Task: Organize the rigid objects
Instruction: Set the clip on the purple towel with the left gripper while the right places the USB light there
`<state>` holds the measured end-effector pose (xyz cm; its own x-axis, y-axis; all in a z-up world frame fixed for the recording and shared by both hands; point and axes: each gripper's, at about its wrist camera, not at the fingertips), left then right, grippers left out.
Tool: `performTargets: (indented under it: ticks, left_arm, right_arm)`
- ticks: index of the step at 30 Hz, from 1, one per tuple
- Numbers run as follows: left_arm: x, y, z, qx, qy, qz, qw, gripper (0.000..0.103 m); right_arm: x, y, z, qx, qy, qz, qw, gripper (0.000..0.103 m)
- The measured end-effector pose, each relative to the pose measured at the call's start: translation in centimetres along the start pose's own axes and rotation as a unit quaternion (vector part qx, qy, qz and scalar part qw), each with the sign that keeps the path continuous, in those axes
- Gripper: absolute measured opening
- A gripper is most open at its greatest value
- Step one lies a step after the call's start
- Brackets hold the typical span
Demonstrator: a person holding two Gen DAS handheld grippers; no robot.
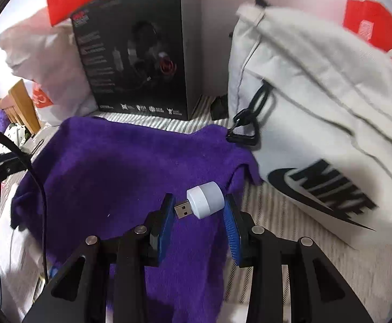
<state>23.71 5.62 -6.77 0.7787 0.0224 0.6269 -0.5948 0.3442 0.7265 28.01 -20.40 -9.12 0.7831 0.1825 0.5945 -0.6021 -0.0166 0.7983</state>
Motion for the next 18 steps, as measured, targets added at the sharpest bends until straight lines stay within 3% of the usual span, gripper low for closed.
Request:
performTargets:
  ticks: [8, 18]
  left_arm:
    - [-0.6, -1.3, -1.7, 0.000, 0.026, -0.015, 0.9995, 0.039]
    - [-0.2, -1.5, -3.2, 0.010, 0.033, -0.019, 0.9992, 0.039]
  right_arm:
    - [2.1, -4.6, -2.8, -0.008, 0.027, -0.045, 0.999, 0.036]
    - [2.4, -6.3, -3.6, -0.016, 0.038, -0.072, 0.997, 0.040]
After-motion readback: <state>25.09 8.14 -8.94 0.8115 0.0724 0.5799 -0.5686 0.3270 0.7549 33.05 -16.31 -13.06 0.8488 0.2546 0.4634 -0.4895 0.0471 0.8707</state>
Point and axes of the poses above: each gripper's, at about its wrist camera, not at the fingertips, and y roughly against the way its jaws point, z to its right, x to its top, and after that the axes turned 11 degrees about -x, right-handed
